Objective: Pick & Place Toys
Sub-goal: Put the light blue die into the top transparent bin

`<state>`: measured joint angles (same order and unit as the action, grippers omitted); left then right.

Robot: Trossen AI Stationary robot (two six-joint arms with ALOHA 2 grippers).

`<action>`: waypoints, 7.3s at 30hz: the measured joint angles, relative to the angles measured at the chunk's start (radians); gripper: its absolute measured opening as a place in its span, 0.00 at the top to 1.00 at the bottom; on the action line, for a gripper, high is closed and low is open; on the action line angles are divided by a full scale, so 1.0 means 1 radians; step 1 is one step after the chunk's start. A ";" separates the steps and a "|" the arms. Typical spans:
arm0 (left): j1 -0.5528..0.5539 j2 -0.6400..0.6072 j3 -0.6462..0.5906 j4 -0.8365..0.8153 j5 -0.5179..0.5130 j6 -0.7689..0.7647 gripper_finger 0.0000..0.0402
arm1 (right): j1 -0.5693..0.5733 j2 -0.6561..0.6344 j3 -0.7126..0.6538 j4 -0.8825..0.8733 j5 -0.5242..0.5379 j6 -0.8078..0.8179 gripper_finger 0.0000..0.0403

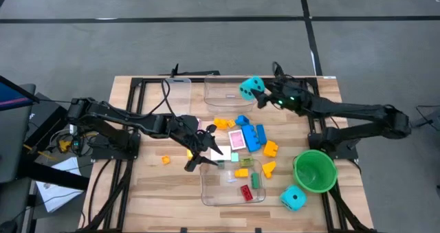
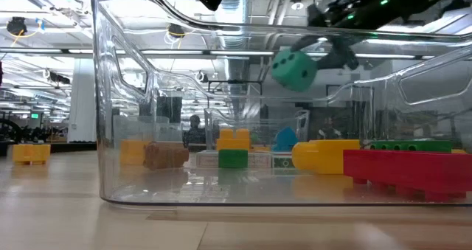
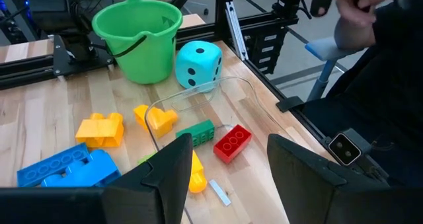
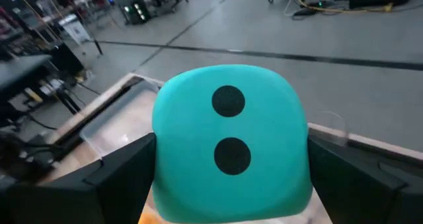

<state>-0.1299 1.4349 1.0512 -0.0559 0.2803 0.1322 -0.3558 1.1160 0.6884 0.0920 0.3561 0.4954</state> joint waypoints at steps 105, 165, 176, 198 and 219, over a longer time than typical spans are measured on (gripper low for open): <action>0.002 0.000 0.000 -0.014 0.000 0.047 0.52 | 0.142 0.052 0.188 -0.375 -0.060 0.021 0.01; 0.008 0.000 0.000 -0.006 -0.055 0.047 0.52 | 0.905 -0.048 0.188 -0.158 -0.196 0.032 0.01; 0.008 0.000 0.000 -0.007 -0.056 0.047 0.52 | 1.047 -0.048 0.188 -0.013 -0.199 -0.349 0.01; 0.007 0.000 0.000 -0.011 -0.055 -0.010 0.52 | 1.288 0.393 0.844 -0.678 -0.093 -0.464 0.01; -0.059 -0.003 -0.066 0.049 -0.074 -0.113 0.52 | 1.297 0.923 1.433 -1.412 -0.097 -0.013 0.01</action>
<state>-0.1886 1.4322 0.9855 -0.0072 0.2058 0.0196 0.9413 2.0391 2.1212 -1.3201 0.2587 0.4820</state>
